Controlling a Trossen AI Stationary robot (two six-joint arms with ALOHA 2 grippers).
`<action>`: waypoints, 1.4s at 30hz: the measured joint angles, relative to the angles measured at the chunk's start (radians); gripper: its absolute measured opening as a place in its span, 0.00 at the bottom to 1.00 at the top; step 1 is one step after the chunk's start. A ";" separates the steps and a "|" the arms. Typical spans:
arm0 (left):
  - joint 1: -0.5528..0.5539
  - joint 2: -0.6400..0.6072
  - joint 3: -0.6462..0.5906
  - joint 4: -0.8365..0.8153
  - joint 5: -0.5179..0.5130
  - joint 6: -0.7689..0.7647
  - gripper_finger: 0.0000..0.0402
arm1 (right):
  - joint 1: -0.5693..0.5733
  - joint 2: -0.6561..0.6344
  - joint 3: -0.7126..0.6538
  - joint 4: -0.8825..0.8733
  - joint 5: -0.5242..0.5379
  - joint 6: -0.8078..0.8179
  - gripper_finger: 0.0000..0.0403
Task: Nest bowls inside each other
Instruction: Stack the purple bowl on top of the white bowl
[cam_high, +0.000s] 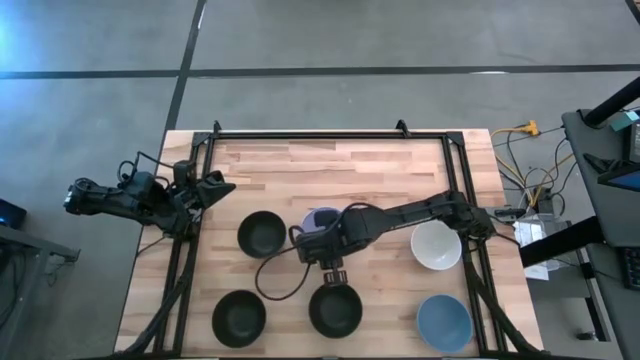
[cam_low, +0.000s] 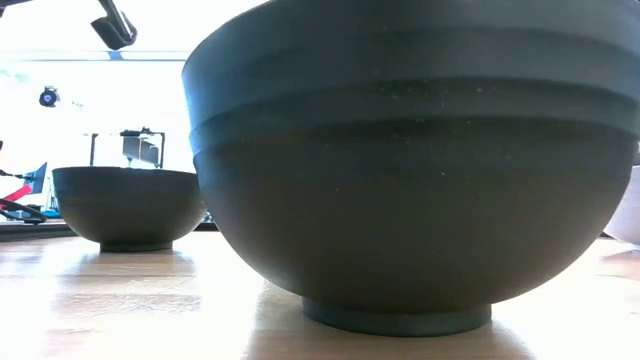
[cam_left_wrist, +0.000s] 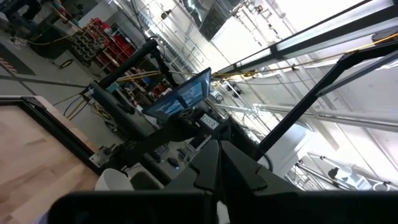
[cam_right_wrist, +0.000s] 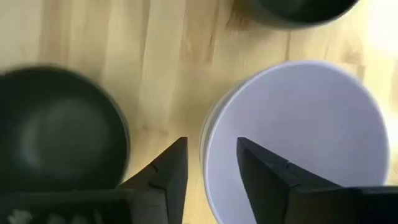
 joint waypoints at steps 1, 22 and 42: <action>0.000 0.000 -0.001 0.000 0.000 0.000 0.00 | -0.003 0.000 0.011 0.000 -0.001 0.009 0.30; 0.000 0.003 -0.011 0.000 0.000 0.000 0.00 | -0.017 0.045 -0.050 0.023 -0.056 0.004 0.02; 0.000 -0.003 -0.011 -0.009 0.004 -0.001 0.00 | -0.179 -0.063 -0.033 0.201 0.064 0.118 0.02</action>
